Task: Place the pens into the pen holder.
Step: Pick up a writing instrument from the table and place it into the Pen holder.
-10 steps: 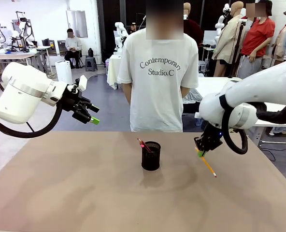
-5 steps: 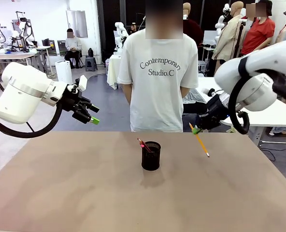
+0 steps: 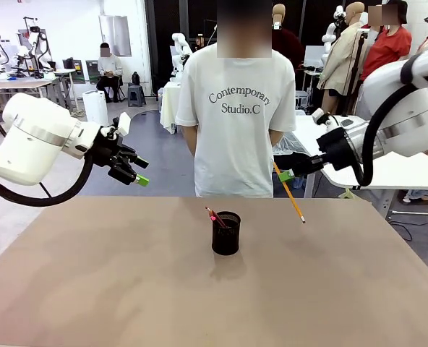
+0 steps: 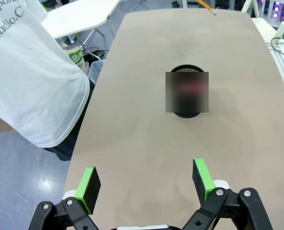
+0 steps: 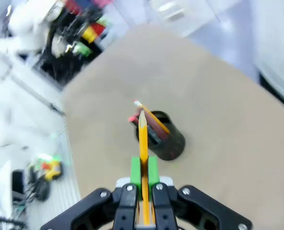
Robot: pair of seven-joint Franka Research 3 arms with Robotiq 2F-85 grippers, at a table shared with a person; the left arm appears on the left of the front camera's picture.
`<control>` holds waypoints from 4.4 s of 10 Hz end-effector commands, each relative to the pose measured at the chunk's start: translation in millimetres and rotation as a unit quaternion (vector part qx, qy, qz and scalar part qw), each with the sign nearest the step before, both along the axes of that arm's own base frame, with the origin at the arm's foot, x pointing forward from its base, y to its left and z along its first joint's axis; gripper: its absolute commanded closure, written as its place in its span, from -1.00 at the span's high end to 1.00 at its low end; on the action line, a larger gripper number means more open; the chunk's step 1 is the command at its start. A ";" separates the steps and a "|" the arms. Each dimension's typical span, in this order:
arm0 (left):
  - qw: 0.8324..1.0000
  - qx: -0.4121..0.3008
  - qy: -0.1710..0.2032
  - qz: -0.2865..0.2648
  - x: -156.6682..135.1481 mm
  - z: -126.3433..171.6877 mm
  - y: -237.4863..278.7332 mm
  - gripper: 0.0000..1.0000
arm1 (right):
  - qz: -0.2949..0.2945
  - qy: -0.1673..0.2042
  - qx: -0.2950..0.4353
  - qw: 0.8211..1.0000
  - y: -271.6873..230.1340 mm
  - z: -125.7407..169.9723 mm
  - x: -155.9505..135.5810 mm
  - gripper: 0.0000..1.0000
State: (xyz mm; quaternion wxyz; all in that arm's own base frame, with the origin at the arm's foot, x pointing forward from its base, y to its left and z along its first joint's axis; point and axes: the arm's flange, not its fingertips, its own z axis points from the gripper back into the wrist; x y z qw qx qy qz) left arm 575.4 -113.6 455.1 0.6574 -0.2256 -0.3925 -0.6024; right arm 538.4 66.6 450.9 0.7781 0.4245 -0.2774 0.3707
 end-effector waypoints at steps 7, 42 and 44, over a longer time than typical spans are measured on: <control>1.000 0.003 -0.003 -0.002 1.4 2.0 0.7 1.00 | 0.131 -0.125 0.048 0.982 -14.1 1.9 -14.8 -1.00; 1.000 0.003 -0.003 -0.002 1.4 2.0 0.7 1.00 | 0.166 -0.290 0.215 0.918 104.9 -108.5 63.9 1.00; 1.000 0.003 -0.003 -0.002 1.4 2.0 0.7 1.00 | 0.167 -0.290 0.216 0.917 104.3 -107.4 63.6 1.00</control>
